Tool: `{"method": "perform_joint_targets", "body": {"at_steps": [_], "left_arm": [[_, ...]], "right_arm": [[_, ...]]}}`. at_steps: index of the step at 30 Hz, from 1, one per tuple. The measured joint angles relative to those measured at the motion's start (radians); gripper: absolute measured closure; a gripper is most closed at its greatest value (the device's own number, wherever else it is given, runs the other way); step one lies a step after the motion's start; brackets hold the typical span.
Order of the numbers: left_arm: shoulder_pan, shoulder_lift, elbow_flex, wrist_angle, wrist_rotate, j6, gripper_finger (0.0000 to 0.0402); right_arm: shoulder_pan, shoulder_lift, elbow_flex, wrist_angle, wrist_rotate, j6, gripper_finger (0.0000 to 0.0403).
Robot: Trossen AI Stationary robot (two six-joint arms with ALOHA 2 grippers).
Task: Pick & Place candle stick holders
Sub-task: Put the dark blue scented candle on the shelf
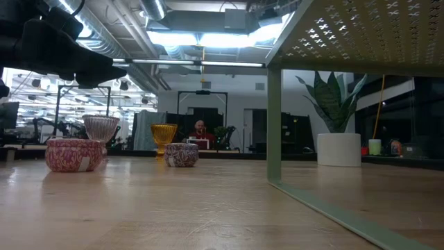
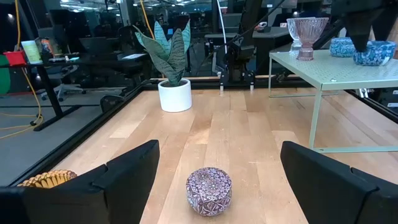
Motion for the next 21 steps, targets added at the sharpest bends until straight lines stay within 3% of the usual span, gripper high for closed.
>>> {"method": "perform_joint_targets", "body": {"at_steps": [5, 13, 21], "left_arm": [[0.0, 0.0, 0.0, 0.0, 0.0, 0.0, 0.0068], [0.0, 0.0, 0.0, 0.0, 0.0, 0.0, 0.0068], [0.0, 0.0, 0.0, 0.0, 0.0, 0.0, 0.0068]], "right_arm": [[0.0, -0.002, 0.003, -0.021, -0.019, 0.0, 0.0007], [-0.013, -0.005, 0.128, -0.071, -0.023, 0.036, 0.0014], [-0.056, 0.0, 0.172, 0.034, -0.022, 0.195, 0.0015]]}}
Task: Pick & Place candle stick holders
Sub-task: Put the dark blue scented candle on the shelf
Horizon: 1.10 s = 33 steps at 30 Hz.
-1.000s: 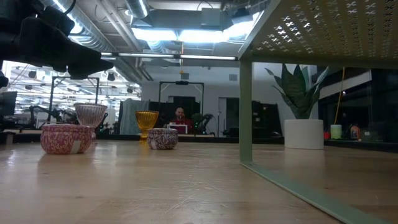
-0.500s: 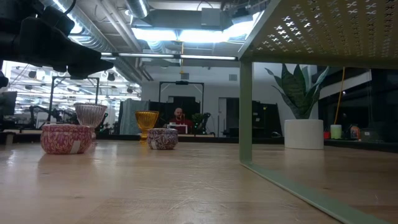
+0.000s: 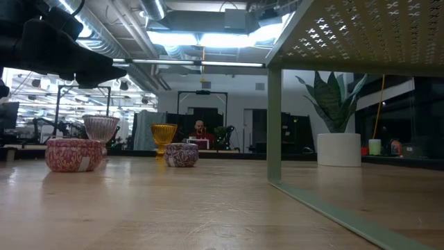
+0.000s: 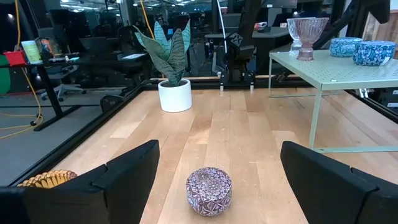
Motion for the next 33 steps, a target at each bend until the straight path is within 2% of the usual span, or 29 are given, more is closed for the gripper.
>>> {"method": "perform_joint_targets", "body": {"at_steps": [5, 8, 12, 23, 28, 33], "left_arm": [[0.0, 0.0, 0.0, 0.0, 0.0, 0.0, 0.0068], [0.0, 0.0, 0.0, 0.0, 0.0, 0.0, 0.0068], [0.0, 0.0, 0.0, 0.0, 0.0, 0.0, 0.0068], [0.0, 0.0, 0.0, 0.0, 0.0, 0.0, 0.0068], [0.0, 0.0, 0.0, 0.0, 0.0, 0.0, 0.0068], [0.0, 0.0, 0.0, 0.0, 0.0, 0.0, 0.0068]], "right_arm": [[-0.005, 0.041, 0.0, 0.019, 0.026, 0.065, 0.0019], [-0.005, 0.065, 0.0, 0.017, 0.034, 0.097, 0.0036], [-0.005, 0.095, 0.0, -0.003, 0.053, 0.15, 0.0081], [0.014, 0.127, 0.0, -0.118, 0.097, 0.282, 0.0251], [0.044, 0.129, -0.034, -0.182, 0.082, 0.324, 0.0288], [0.077, 0.128, -0.046, -0.216, 0.066, 0.354, 0.0296]]}}
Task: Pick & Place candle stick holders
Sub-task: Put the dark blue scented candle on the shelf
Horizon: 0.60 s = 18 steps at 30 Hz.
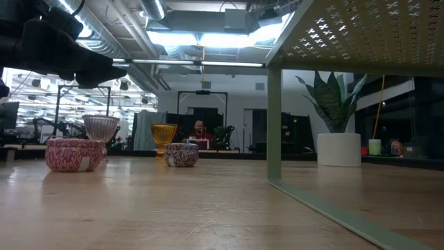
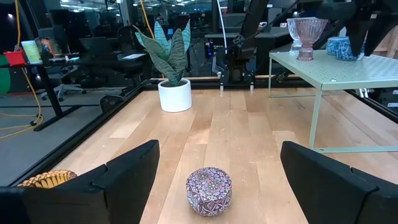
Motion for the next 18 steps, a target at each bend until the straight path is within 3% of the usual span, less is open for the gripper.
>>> {"method": "perform_joint_targets", "body": {"at_steps": [14, 18], "left_arm": [[0.0, 0.0, 0.0, 0.0, 0.0, 0.0, 0.0068], [0.0, 0.0, 0.0, 0.0, 0.0, 0.0, 0.0068]], "right_arm": [[0.053, -0.03, 0.0, -0.034, -0.016, 0.05, 0.0296], [0.028, -0.056, 0.0, -0.029, 0.026, 0.049, 0.0296]]}}
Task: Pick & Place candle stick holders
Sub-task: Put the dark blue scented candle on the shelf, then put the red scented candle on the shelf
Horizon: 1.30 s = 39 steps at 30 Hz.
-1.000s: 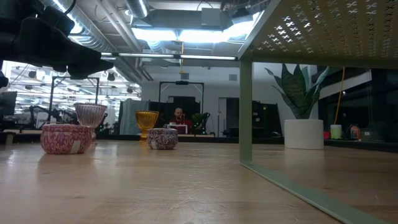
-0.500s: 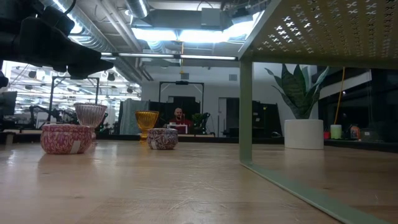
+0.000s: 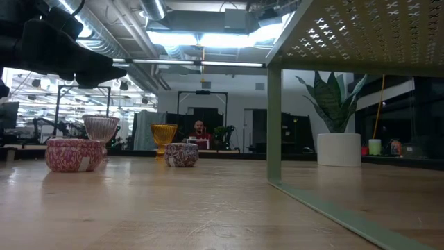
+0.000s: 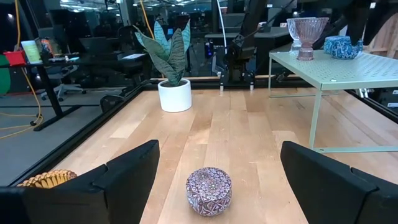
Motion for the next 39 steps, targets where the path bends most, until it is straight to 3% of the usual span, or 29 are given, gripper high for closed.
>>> {"method": "perform_joint_targets", "body": {"at_steps": [4, 12, 16, 28, 32, 39], "left_arm": [[0.0, 0.0, 0.0, 0.0, 0.0, 0.0, 0.0068], [0.0, 0.0, 0.0, 0.0, 0.0, 0.0, 0.0068], [0.0, 0.0, 0.0, 0.0, 0.0, 0.0, 0.0068], [0.0, 0.0, 0.0, 0.0, 0.0, 0.0, 0.0068], [0.0, 0.0, 0.0, 0.0, 0.0, 0.0, 0.0068], [0.0, 0.0, 0.0, 0.0, 0.0, 0.0, 0.0068]], "right_arm": [[-0.041, -0.04, 0.0, 0.028, 0.059, -0.03, 0.0296], [-0.147, -0.099, 0.0, 0.188, 0.06, -0.287, 0.0288], [-0.227, -0.112, 0.0, 0.271, 0.057, -0.391, 0.0249], [-0.492, -0.081, 0.0, 0.508, 0.057, -0.69, 0.0068], [-0.583, -0.035, 0.0, 0.551, 0.057, -0.768, 0.0045], [-0.72, 0.059, 0.0, 0.667, 0.049, -0.811, 0.0041]]}}
